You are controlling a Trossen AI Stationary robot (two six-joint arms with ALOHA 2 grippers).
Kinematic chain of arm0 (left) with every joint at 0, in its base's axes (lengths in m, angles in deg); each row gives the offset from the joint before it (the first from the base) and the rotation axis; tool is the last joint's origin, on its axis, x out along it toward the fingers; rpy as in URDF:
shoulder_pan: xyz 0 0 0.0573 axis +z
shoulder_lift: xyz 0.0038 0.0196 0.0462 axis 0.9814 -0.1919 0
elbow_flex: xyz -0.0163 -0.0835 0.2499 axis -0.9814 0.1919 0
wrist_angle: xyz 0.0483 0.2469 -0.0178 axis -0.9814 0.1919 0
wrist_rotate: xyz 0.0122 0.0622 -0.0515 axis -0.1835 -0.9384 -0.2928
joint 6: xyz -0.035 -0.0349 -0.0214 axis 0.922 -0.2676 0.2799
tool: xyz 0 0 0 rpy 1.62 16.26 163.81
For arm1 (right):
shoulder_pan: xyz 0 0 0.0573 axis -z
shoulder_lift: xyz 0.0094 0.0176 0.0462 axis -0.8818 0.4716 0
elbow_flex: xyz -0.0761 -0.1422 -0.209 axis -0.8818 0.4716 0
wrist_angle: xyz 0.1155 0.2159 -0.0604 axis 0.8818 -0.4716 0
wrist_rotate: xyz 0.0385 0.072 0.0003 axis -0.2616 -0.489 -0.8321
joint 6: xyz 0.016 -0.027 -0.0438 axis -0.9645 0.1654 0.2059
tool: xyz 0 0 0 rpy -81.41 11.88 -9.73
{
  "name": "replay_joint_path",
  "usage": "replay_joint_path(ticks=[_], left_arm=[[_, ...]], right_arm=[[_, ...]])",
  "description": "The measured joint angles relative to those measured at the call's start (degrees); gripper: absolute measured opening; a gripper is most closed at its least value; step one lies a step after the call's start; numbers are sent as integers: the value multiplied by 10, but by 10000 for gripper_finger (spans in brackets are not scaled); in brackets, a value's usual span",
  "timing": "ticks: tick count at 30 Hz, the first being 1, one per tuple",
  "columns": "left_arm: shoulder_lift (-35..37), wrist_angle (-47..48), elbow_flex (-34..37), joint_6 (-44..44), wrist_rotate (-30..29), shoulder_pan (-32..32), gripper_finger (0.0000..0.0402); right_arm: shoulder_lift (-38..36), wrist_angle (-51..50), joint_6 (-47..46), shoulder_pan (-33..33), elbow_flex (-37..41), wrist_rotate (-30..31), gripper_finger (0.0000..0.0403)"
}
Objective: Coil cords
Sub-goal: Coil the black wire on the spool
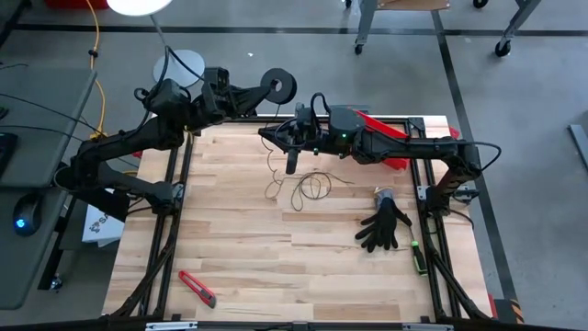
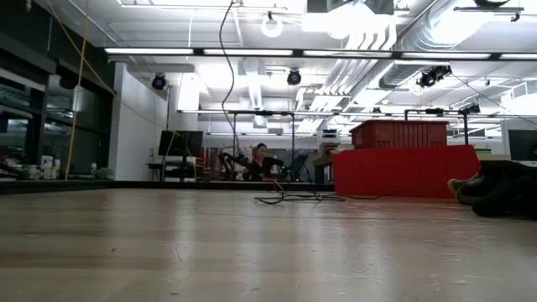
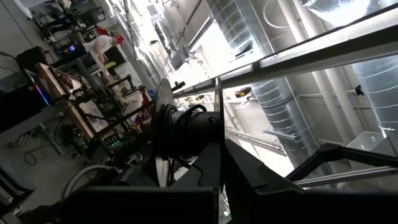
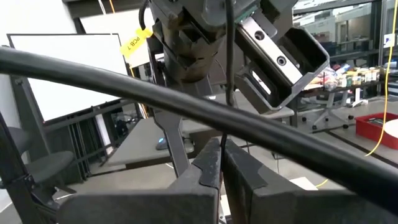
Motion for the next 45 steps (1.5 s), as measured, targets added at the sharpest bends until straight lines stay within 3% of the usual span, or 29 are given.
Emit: replay_joint_path(ticks=[35,45], left_arm=[[0,-22,0,3,3,0,0],[3,-19,0,3,26,3,0]], right_arm=[[-1,-13,0,1,-1,0,0],[-1,-17,-40,12,-1,-1,0]])
